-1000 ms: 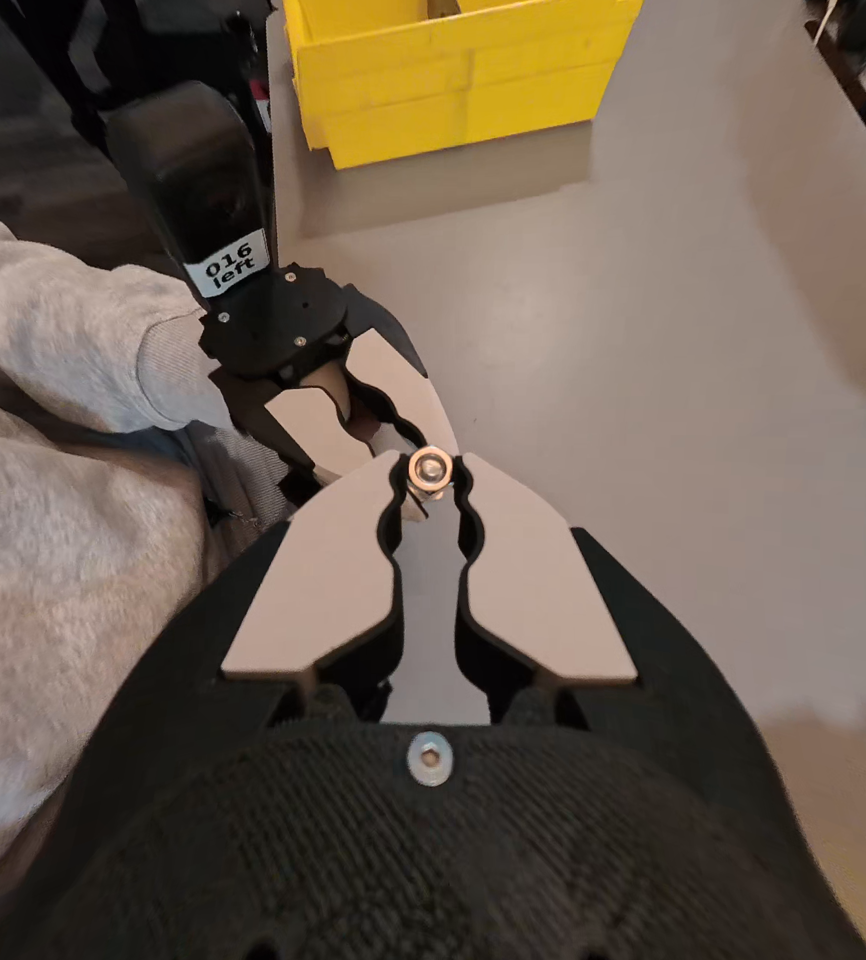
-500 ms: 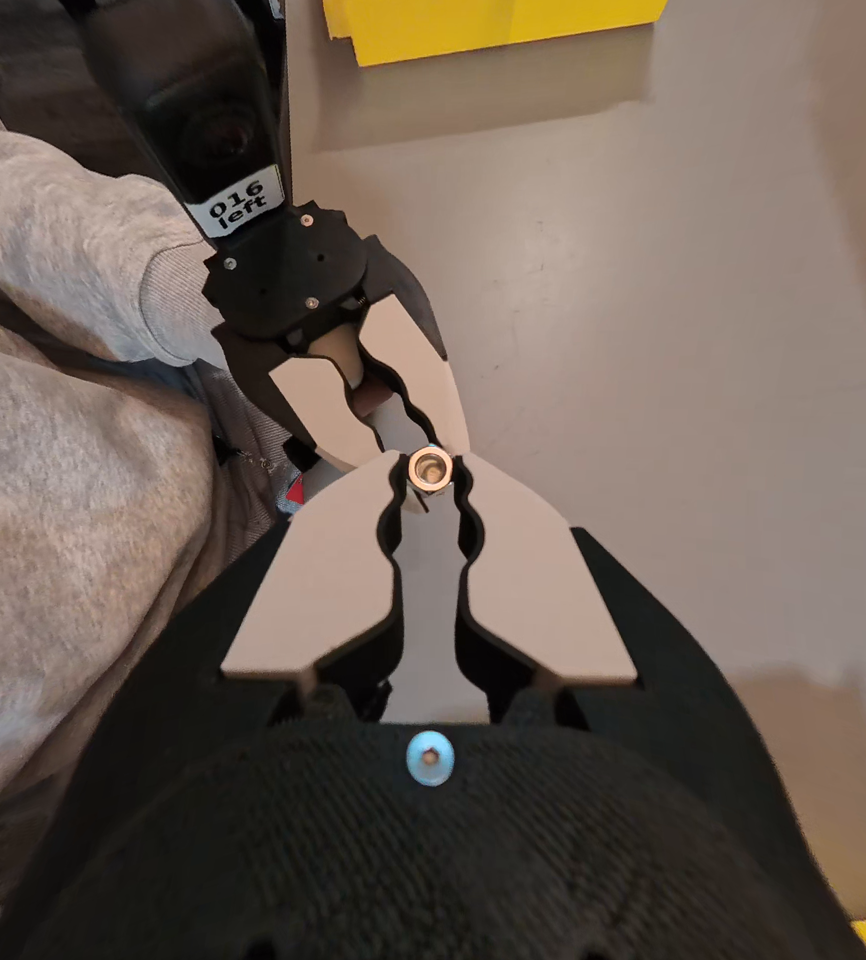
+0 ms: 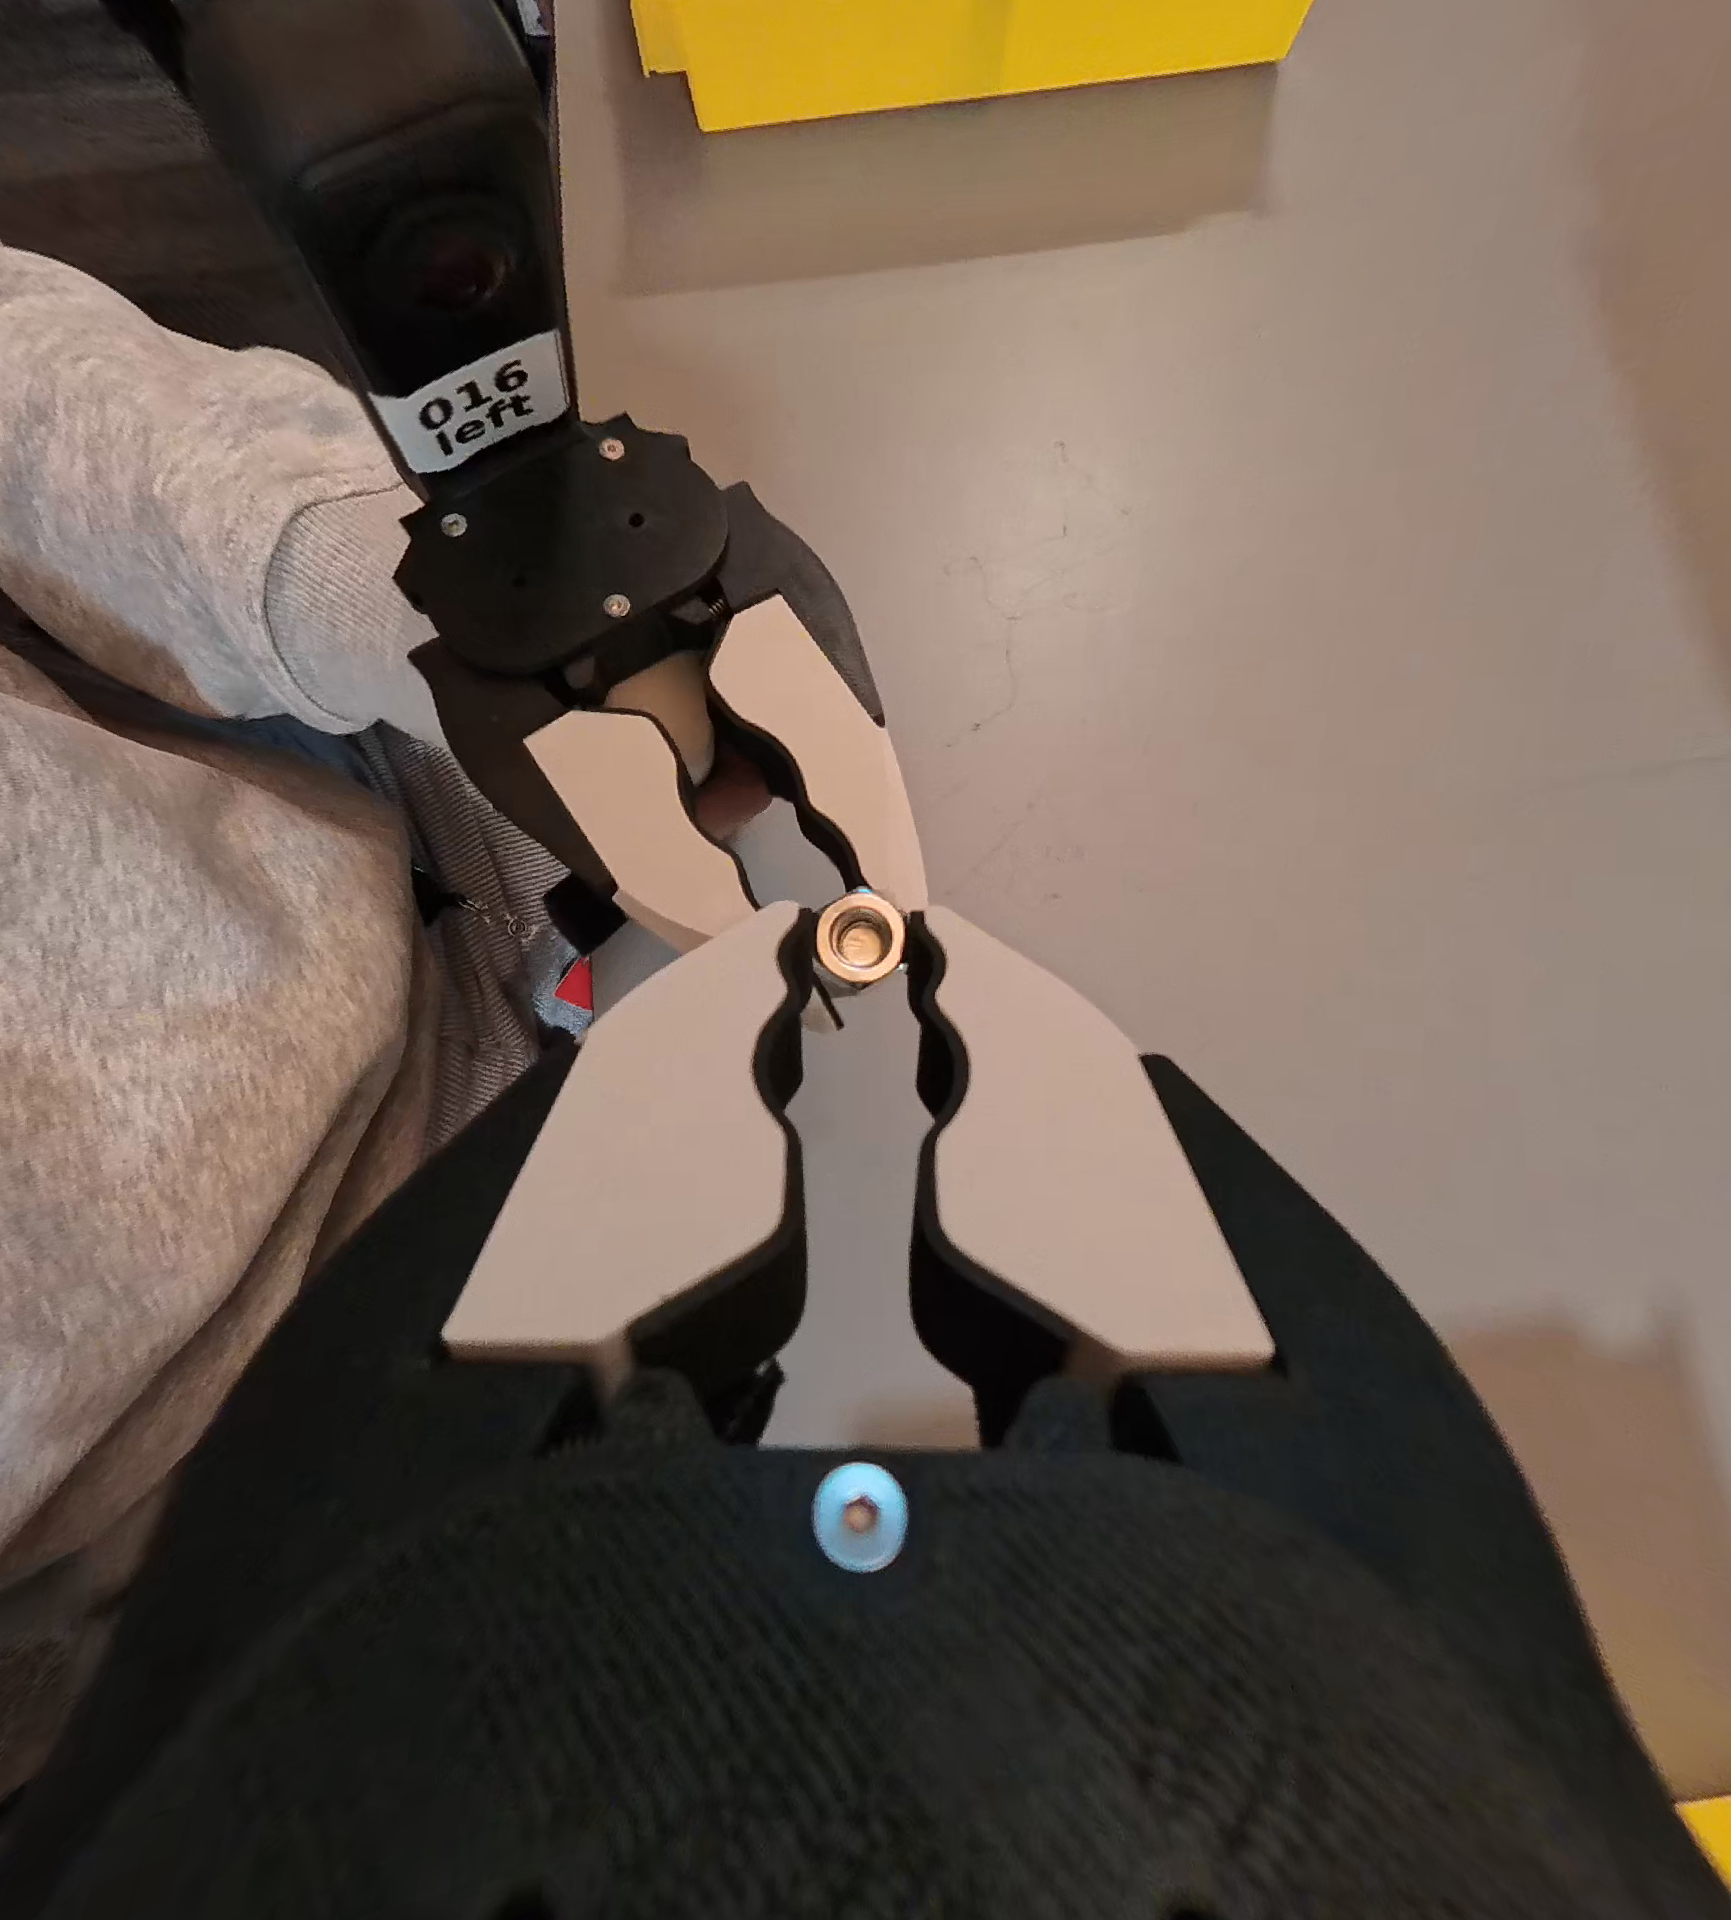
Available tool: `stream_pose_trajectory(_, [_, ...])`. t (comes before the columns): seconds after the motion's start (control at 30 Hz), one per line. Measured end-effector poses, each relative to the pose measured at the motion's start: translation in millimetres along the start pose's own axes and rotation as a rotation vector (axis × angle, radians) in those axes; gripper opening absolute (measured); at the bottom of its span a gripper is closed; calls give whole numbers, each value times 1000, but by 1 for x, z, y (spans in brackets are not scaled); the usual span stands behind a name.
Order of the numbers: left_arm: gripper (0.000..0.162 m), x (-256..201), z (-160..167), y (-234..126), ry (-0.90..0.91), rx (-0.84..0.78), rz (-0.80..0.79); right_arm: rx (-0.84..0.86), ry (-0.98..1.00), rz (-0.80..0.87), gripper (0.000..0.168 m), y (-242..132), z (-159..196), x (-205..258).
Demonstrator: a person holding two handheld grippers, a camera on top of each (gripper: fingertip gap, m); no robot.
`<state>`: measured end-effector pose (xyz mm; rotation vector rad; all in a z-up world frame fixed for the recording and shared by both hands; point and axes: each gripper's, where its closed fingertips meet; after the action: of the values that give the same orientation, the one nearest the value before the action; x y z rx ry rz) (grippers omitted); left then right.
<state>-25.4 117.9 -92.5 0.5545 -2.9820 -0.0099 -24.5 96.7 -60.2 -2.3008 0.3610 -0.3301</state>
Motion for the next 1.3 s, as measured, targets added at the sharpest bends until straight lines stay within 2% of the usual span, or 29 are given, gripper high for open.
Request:
stream_pose_trajectory(0.43, [18,-2,-1,2,29,-1,-3,-5,-9,17,18,-3,1,0])
stream_pose_trajectory(0.53, [18,-1,-2,2,24,-8,-2,-22,-12,22,29,-4,-1,-1])
stream_pose_trajectory(0.7, [18,1,-3,1,10,-17,-8,-90,-5,0,37,-12,-11,1])
stream_pose_trajectory(0.8, [18,5,-4,-1,2,-26,-18,-236,-16,29,47,-23,-28,-4])
stream_pose_trajectory(0.9, [18,11,-6,-4,-4,-40,-31,-531,42,-13,50,-41,-50,-3])
stream_pose_trajectory(1.03, [18,19,-7,-7,-17,-53,-54,-979,381,-270,43,-58,-55,-5])
stream_pose_trajectory(1.1, [18,23,-7,-8,-29,-53,-64,-1143,484,-249,41,-56,-36,-19])
stream_pose_trajectory(1.17, [18,26,-7,-10,-29,-55,-74,-1151,483,-89,41,-36,-10,-35])
stream_pose_trajectory(1.23, [18,29,-8,-11,-25,-55,-85,-1066,417,31,42,-17,4,-45])
stream_pose_trajectory(1.3, [18,32,-7,-11,-34,-53,-88,-969,394,50,45,-3,9,-51])
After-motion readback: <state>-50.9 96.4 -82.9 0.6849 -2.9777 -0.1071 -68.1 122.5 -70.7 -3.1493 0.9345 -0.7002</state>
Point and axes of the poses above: each gripper's, where its closed fingertips meet, y out along the fingers, z out of its underside, x = y × z across the jaws, and after that the axes turned 11 degrees about y, right-handed
